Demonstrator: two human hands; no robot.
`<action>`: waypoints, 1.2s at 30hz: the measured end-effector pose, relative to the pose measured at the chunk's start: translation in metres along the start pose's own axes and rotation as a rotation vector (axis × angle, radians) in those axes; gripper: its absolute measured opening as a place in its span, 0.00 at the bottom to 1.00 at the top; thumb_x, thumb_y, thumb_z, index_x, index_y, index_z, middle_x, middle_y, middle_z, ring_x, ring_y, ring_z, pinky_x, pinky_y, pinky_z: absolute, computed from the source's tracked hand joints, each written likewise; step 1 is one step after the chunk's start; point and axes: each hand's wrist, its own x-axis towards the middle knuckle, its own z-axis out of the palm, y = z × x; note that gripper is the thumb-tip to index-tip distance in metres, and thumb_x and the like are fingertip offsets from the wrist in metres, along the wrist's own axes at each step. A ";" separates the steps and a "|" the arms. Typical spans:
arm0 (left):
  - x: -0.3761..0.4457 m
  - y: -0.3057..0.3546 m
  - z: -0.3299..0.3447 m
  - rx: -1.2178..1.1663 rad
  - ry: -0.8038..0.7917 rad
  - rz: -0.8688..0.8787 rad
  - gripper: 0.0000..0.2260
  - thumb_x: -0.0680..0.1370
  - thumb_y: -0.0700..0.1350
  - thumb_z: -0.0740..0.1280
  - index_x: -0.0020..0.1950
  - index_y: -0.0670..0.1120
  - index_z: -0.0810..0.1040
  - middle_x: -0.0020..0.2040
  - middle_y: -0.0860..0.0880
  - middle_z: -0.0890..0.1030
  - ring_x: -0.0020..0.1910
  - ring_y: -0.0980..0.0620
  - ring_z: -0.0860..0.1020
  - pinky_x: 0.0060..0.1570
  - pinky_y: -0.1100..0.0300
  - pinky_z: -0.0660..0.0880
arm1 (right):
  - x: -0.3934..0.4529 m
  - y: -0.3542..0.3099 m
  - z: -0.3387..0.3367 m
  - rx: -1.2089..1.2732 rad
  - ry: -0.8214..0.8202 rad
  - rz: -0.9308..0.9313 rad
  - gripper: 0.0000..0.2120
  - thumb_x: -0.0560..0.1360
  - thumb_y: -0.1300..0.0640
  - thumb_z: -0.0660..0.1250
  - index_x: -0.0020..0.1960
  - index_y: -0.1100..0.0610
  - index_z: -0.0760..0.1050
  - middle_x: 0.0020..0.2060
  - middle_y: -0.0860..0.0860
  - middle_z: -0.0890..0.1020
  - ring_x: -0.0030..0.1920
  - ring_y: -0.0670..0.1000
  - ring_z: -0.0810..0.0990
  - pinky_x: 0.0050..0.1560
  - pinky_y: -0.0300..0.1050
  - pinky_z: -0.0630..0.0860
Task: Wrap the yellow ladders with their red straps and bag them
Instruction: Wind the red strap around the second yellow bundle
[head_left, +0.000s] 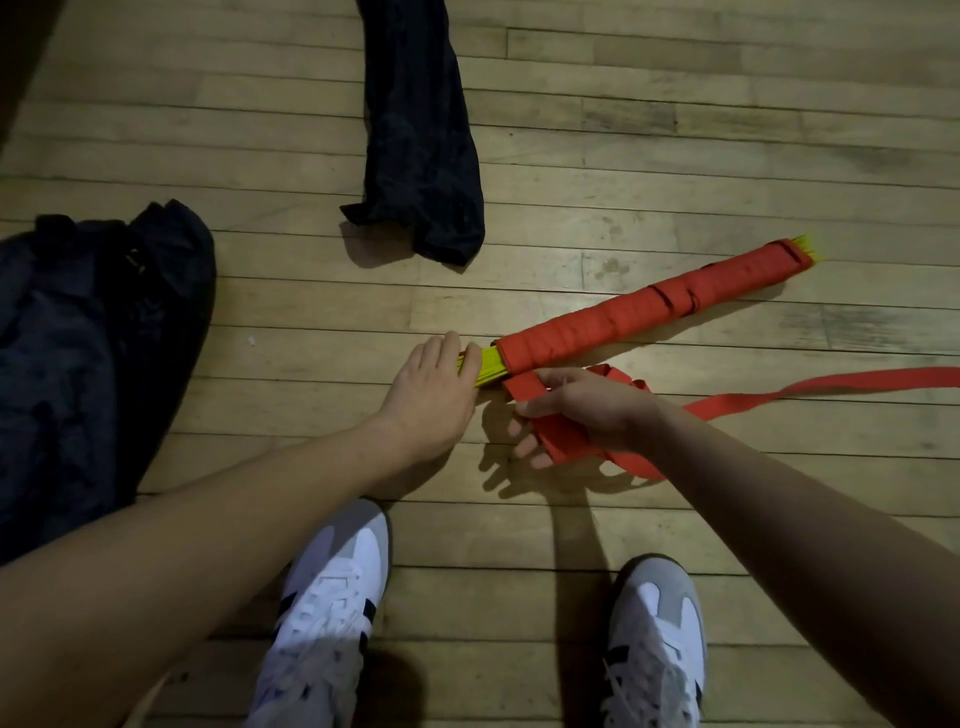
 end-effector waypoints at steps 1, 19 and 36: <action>0.000 0.002 -0.001 -0.036 -0.041 -0.009 0.21 0.78 0.48 0.62 0.67 0.37 0.68 0.65 0.33 0.70 0.61 0.36 0.72 0.60 0.47 0.69 | 0.000 0.000 -0.001 0.011 -0.021 0.008 0.05 0.80 0.65 0.60 0.54 0.59 0.71 0.43 0.58 0.82 0.39 0.56 0.84 0.39 0.50 0.83; 0.043 -0.011 -0.020 0.176 -0.200 -0.169 0.20 0.79 0.45 0.63 0.67 0.45 0.59 0.61 0.37 0.72 0.56 0.40 0.75 0.48 0.52 0.73 | -0.001 -0.004 -0.004 0.076 -0.064 -0.026 0.10 0.81 0.58 0.58 0.57 0.62 0.72 0.37 0.55 0.80 0.32 0.50 0.78 0.33 0.43 0.78; 0.024 0.007 -0.031 -0.201 -0.249 -0.293 0.22 0.75 0.42 0.70 0.64 0.42 0.65 0.60 0.43 0.73 0.58 0.44 0.73 0.48 0.53 0.72 | 0.004 0.010 0.006 -0.266 0.047 -0.109 0.10 0.82 0.61 0.56 0.46 0.64 0.73 0.28 0.52 0.75 0.25 0.47 0.69 0.28 0.39 0.70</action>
